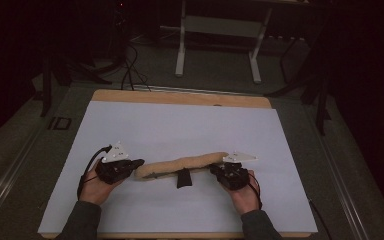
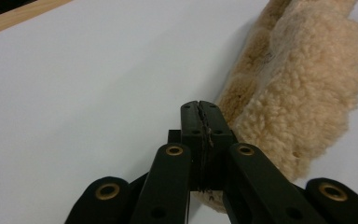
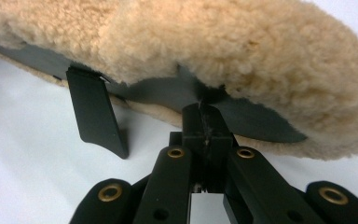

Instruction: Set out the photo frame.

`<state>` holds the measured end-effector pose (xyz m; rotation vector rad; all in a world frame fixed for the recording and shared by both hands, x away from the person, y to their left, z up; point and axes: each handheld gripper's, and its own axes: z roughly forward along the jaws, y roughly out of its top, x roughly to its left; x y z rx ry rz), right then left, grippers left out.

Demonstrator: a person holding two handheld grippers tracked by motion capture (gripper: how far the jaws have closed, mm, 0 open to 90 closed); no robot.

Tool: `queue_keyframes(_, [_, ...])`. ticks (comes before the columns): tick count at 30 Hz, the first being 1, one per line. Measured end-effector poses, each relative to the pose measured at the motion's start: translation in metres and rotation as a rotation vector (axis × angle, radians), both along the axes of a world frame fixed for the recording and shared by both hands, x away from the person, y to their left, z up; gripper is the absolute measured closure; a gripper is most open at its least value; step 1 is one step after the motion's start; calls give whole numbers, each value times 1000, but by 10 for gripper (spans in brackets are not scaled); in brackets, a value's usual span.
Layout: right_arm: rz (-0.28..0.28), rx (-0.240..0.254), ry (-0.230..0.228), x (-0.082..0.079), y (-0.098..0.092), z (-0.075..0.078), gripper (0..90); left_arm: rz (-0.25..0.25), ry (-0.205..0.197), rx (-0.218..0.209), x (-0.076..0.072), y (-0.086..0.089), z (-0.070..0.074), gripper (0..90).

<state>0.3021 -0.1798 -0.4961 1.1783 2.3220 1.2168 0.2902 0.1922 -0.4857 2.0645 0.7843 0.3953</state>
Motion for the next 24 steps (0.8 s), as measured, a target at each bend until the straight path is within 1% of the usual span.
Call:
queue_keyframes(5, [-5,4,0,2,4,1,900,2,-5,-5,-4,0,-1,900])
queue_keyframes(12, [-5,9,2,5,10,2,900,-2,-4,-38,-9,1,-4,900])
queue_keyframes(16, [-2,7,4,6,13,2,900,-9,-3,-48,-10,1,-5,900])
queue_keyframes(20, [9,1,3,6,18,3,900,-14,-2,-45,-11,-2,-6,900])
queue_keyframes(24, [15,0,-3,7,22,5,900,-36,4,-32,-13,-7,-8,900])
